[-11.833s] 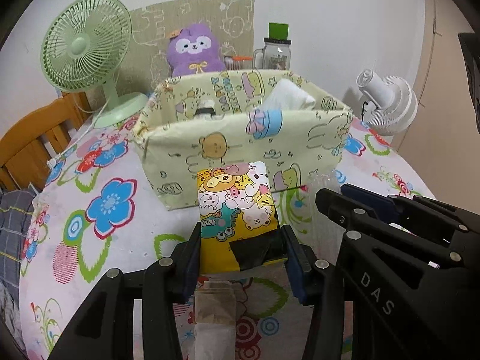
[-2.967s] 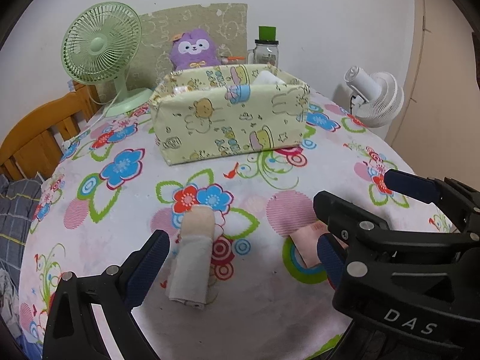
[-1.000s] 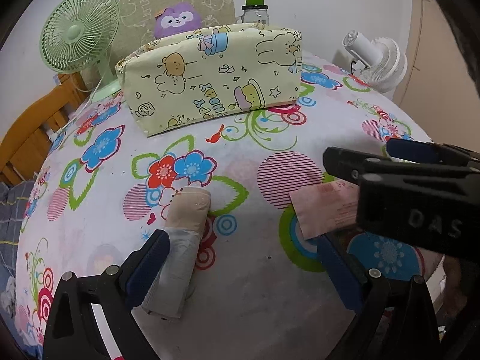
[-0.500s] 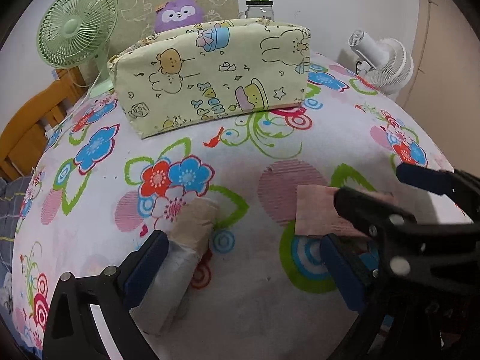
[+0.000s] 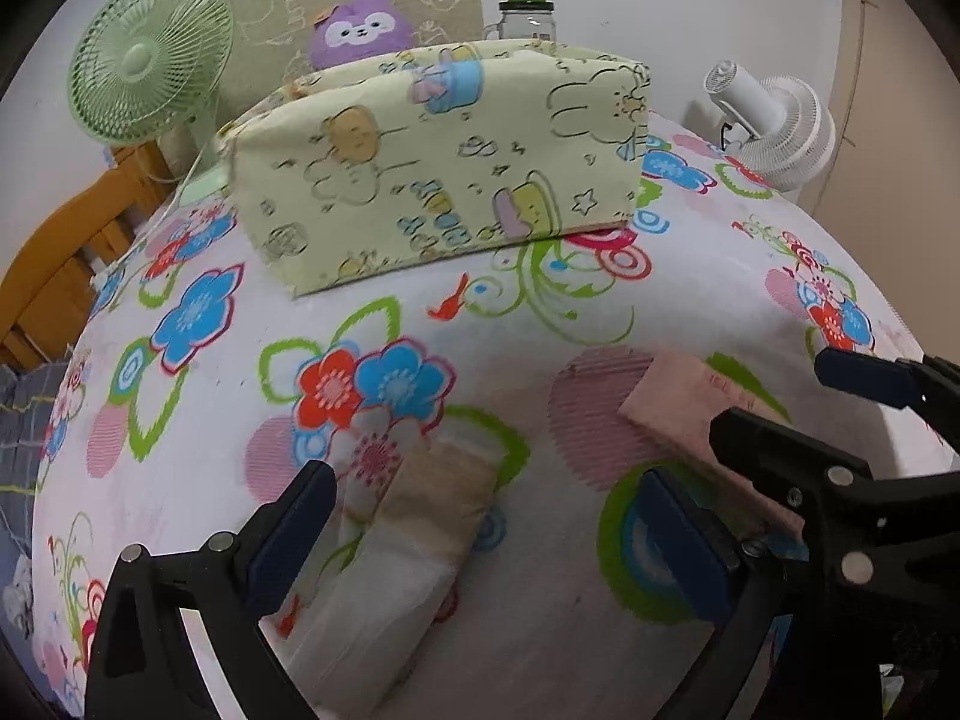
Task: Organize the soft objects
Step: 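Grasp the white cloth roll with the left tool while the right grasps the pink packet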
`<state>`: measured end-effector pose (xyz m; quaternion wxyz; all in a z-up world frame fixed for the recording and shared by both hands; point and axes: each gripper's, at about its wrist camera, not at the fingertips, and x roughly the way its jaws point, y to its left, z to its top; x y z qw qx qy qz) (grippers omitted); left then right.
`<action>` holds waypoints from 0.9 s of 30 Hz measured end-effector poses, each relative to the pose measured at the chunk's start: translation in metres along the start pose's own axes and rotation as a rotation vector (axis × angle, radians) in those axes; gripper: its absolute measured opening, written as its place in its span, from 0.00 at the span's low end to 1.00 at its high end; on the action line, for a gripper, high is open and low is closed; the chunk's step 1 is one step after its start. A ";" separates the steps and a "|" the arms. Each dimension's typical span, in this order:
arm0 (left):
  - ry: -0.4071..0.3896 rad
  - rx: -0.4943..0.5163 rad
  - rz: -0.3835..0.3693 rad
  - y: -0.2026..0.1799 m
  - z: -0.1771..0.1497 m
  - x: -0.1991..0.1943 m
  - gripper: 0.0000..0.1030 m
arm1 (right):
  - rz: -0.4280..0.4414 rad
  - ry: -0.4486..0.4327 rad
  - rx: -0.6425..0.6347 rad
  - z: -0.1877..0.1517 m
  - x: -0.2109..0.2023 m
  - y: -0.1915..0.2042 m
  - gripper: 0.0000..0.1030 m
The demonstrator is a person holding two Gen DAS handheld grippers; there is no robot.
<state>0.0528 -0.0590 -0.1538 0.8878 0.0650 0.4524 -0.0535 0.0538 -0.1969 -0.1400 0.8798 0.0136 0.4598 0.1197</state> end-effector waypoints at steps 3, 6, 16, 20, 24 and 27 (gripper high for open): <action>0.004 -0.005 0.009 0.007 -0.007 -0.005 0.99 | -0.017 -0.005 -0.039 -0.003 -0.001 0.009 0.84; 0.003 -0.009 0.013 0.013 -0.013 -0.008 0.99 | -0.033 -0.020 -0.077 -0.006 -0.004 0.017 0.83; -0.005 -0.022 0.006 0.026 -0.021 -0.012 0.99 | -0.085 0.043 -0.104 -0.007 0.007 0.029 0.52; -0.004 -0.022 -0.007 0.029 -0.021 -0.010 1.00 | -0.107 0.044 -0.124 -0.007 0.009 0.036 0.45; 0.001 -0.029 -0.056 0.032 -0.020 -0.010 0.90 | -0.104 0.045 -0.113 -0.006 0.009 0.037 0.44; -0.014 -0.046 -0.060 0.033 -0.019 -0.012 0.76 | -0.096 0.044 -0.114 -0.003 0.010 0.041 0.44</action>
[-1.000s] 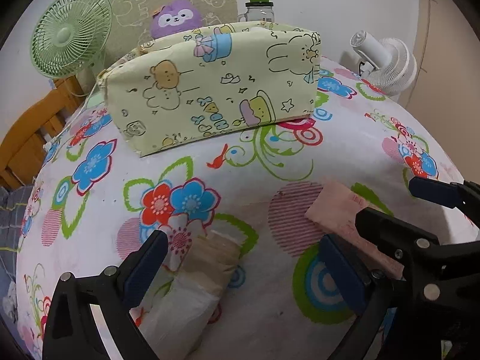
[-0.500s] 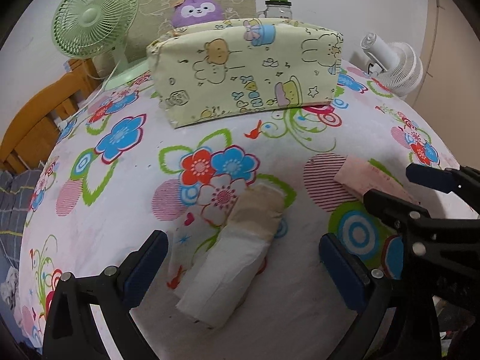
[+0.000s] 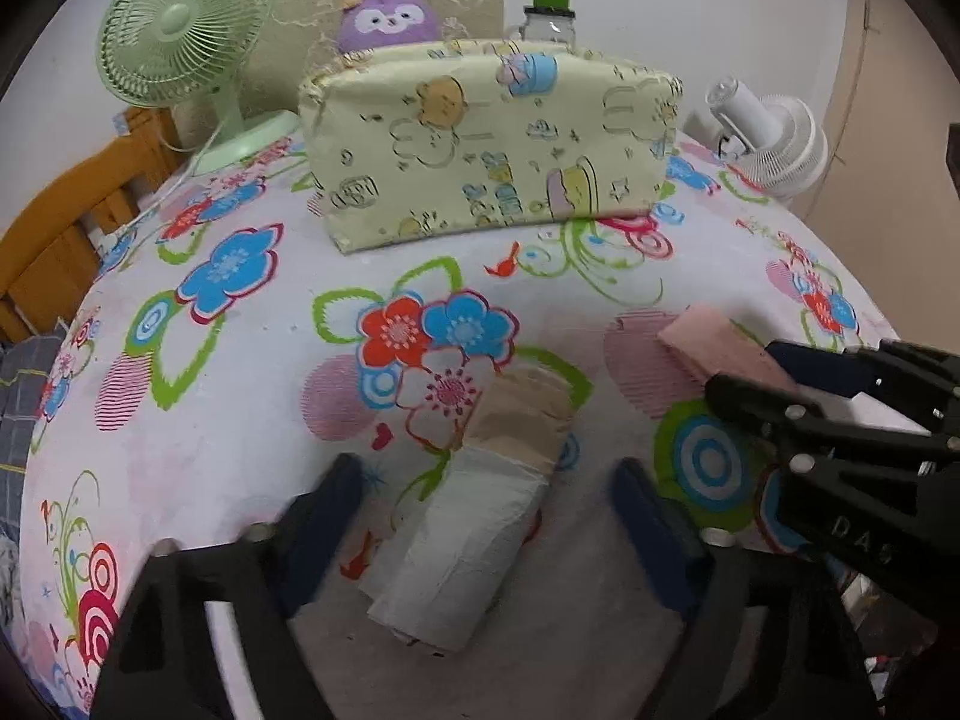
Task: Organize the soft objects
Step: 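Grasp the white cloth roll with the left tool while the right grasps the pink packet, then carry the white roll and pink packet with both tools over the basket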
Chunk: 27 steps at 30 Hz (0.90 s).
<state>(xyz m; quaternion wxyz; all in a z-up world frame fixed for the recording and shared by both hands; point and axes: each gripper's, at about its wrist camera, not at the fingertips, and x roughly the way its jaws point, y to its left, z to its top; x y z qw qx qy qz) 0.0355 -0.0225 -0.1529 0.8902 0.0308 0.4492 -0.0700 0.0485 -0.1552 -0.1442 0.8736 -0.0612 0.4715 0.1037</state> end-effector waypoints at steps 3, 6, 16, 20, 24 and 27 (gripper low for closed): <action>-0.011 -0.006 0.006 0.001 0.001 -0.001 0.64 | 0.011 0.000 -0.012 0.002 0.001 0.006 0.44; -0.016 0.008 -0.009 -0.001 0.002 -0.002 0.44 | 0.020 -0.001 -0.014 0.005 0.002 0.011 0.44; -0.005 -0.030 -0.009 0.000 0.008 -0.001 0.25 | 0.044 -0.029 -0.005 0.017 -0.004 0.016 0.44; -0.010 -0.038 -0.014 -0.002 0.012 -0.003 0.22 | 0.051 -0.044 -0.006 0.022 -0.009 0.015 0.44; -0.013 -0.025 -0.015 -0.006 0.016 -0.004 0.20 | 0.058 -0.054 0.001 0.025 -0.011 0.013 0.44; -0.020 -0.023 -0.013 -0.008 0.020 -0.006 0.19 | 0.058 -0.059 0.003 0.028 -0.014 0.012 0.44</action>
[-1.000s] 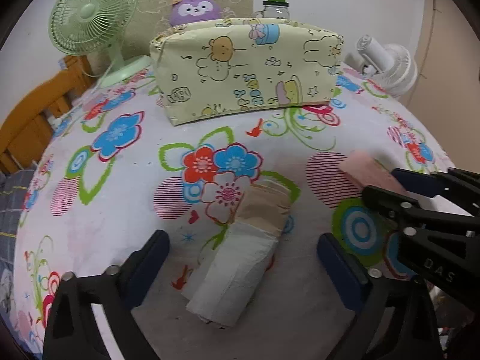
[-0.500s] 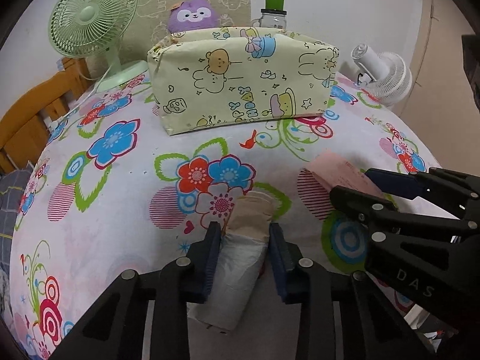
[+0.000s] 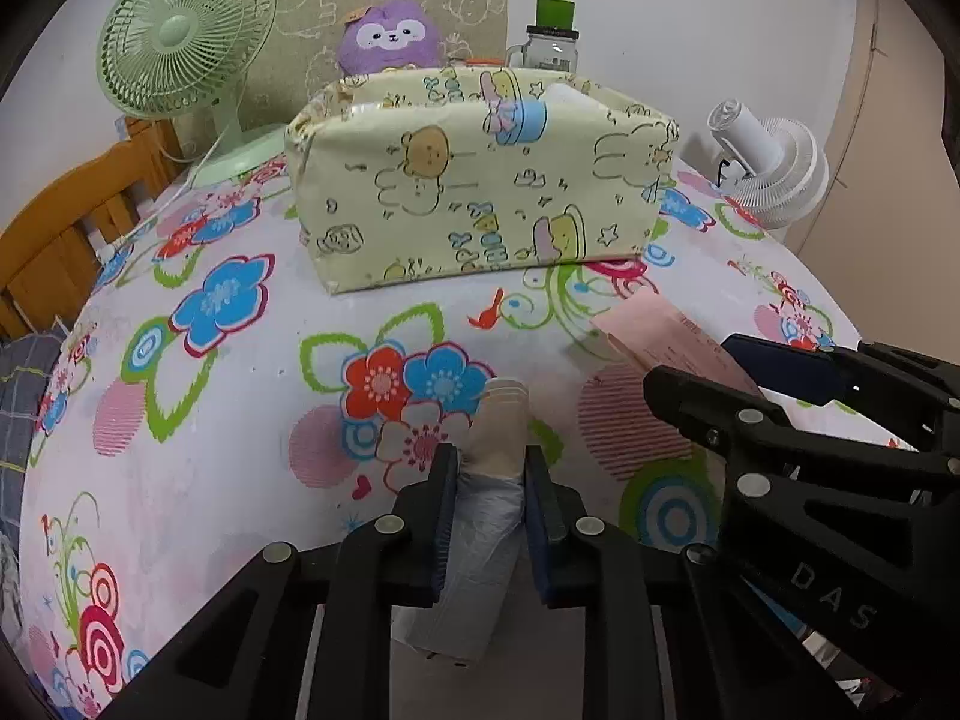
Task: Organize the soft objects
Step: 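Carry the white roll and pink packet with both tools over the basket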
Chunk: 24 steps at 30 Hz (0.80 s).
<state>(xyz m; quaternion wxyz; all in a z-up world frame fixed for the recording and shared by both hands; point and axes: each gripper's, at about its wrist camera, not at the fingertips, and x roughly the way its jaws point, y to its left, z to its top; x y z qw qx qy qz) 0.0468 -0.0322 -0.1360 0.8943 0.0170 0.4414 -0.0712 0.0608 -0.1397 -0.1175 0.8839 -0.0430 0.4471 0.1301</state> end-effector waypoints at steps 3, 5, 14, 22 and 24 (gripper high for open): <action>-0.014 0.004 0.001 -0.002 0.005 -0.005 0.19 | 0.001 -0.008 0.005 0.003 -0.003 -0.002 0.44; -0.020 0.006 0.003 -0.003 0.008 -0.008 0.19 | 0.003 -0.013 0.008 0.005 -0.005 -0.003 0.44; -0.049 0.010 0.008 -0.004 0.022 -0.022 0.19 | 0.006 -0.051 0.009 0.018 -0.020 -0.004 0.44; -0.090 0.013 0.010 -0.007 0.037 -0.038 0.19 | 0.003 -0.095 0.010 0.032 -0.038 -0.005 0.44; -0.099 0.009 0.009 -0.007 0.041 -0.042 0.19 | 0.003 -0.105 0.012 0.035 -0.043 -0.005 0.44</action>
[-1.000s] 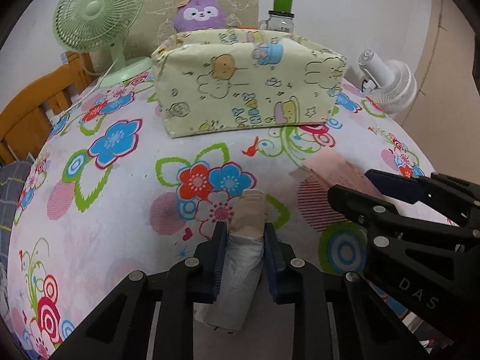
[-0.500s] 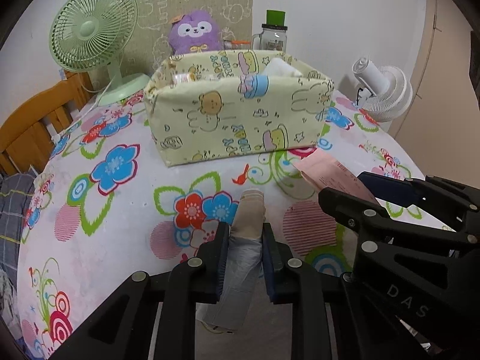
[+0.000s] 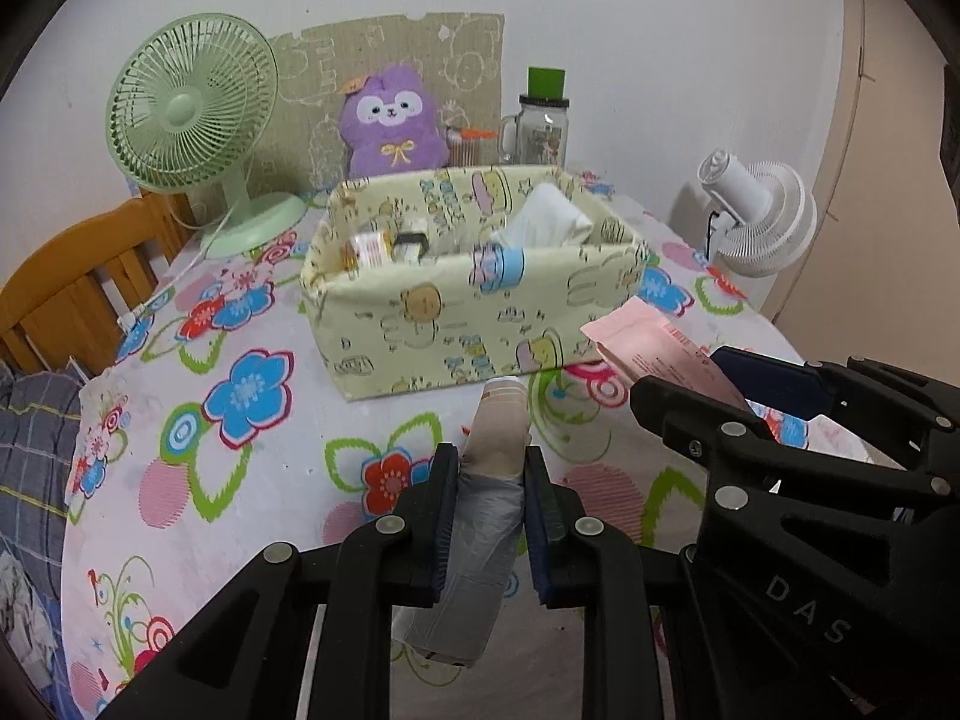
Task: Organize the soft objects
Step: 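Carry the white roll and pink packet with both tools over the basket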
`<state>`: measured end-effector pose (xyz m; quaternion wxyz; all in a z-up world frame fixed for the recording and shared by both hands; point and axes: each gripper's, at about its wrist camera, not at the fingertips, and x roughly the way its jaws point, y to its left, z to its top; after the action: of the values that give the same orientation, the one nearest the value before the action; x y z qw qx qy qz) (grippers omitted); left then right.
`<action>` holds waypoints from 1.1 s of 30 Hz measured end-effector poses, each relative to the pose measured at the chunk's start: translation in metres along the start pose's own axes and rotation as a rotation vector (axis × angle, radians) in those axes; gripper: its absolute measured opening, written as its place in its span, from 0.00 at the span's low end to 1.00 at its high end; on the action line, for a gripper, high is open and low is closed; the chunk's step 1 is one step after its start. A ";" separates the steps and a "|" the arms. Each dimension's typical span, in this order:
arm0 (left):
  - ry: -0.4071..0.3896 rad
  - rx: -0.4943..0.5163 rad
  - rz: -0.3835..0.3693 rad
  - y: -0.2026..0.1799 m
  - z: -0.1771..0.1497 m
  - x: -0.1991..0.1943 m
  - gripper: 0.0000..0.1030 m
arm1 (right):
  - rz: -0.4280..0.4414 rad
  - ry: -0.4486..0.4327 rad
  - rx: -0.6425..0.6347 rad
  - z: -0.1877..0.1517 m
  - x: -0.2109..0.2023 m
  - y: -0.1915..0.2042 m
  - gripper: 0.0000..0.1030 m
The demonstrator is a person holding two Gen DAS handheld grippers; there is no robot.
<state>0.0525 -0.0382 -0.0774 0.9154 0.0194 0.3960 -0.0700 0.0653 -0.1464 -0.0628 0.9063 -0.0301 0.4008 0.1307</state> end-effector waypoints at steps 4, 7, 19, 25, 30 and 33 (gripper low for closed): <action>-0.018 0.007 0.002 -0.001 0.007 -0.007 0.19 | -0.005 -0.022 0.001 0.008 -0.008 0.000 0.44; -0.038 0.011 0.004 -0.001 0.013 -0.013 0.19 | -0.006 -0.038 0.002 0.012 -0.014 0.000 0.44; -0.106 0.032 0.009 -0.005 0.036 -0.035 0.19 | -0.014 -0.110 0.011 0.032 -0.039 -0.003 0.44; -0.125 0.038 0.011 -0.006 0.048 -0.041 0.19 | -0.023 -0.134 0.010 0.043 -0.046 -0.005 0.44; -0.146 0.048 0.014 -0.006 0.057 -0.043 0.19 | -0.030 -0.157 0.014 0.054 -0.050 -0.004 0.44; -0.153 0.048 0.017 -0.004 0.062 -0.043 0.19 | -0.033 -0.168 0.009 0.060 -0.049 -0.003 0.44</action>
<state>0.0677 -0.0434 -0.0041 0.9427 0.0393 0.3230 -0.0732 0.0775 -0.1504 0.0140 0.9389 -0.0215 0.3233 0.1160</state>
